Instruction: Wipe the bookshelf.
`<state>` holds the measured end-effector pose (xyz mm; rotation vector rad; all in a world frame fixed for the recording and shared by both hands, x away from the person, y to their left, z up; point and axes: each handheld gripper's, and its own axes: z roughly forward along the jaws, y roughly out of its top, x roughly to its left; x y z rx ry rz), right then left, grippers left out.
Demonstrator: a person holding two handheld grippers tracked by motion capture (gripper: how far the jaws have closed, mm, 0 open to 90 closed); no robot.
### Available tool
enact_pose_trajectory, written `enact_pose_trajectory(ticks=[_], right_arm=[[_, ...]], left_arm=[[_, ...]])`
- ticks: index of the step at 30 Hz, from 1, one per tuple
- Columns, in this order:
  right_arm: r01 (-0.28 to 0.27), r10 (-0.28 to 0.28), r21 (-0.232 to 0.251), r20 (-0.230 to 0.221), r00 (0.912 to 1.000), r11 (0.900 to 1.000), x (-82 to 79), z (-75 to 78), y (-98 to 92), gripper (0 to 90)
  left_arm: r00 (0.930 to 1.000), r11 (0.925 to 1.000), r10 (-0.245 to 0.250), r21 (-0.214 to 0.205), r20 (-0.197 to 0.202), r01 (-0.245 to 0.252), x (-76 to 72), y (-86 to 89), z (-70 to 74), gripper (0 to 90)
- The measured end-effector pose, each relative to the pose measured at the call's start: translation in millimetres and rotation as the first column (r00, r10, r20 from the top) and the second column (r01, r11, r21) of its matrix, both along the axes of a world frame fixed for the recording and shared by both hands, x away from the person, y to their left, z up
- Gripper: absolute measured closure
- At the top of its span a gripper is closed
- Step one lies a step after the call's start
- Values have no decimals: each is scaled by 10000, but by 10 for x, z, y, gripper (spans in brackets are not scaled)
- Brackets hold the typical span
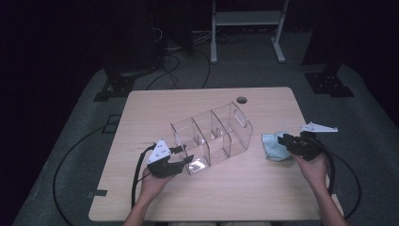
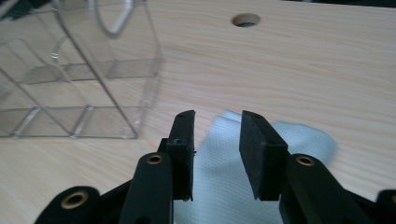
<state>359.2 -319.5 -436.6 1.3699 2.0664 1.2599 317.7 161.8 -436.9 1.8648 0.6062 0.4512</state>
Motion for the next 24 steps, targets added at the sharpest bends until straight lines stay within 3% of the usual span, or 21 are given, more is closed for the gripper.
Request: enact_pose_trajectory(ticks=[4, 5, 13, 15, 19, 24], right_arm=[[-439, 437, 375, 81, 9990, 9983, 21, 5, 87, 627], [-787, 777, 583, 193, 9968, 9952, 34, 12, 151, 608], [-1744, 1720, 490, 496, 9838, 9835, 102, 72, 473, 579], [-1906, 1869, 533, 685, 9800, 9802, 112, 85, 532, 574], [-2146, 2106, 625, 656, 9754, 9747, 144, 94, 620, 567], [-2159, 2115, 511, 791, 9742, 9751, 165, 116, 708, 617]], left_arm=[[9999, 9999, 100, 25, -61, -100, 4, 1, 1, 462], [10000, 10000, 78, 33, 19, -78, 0, -1, 2, 478], [10000, 10000, 21, 14, -17, -21, 1, -3, 1, 487], [10000, 10000, -23, 20, -13, 23, -1, -7, 0, 487], [9999, 9999, -147, -3, -36, 147, -3, -17, -1, 487], [9995, 9995, -309, 3, -50, 309, -8, -26, -1, 486]])
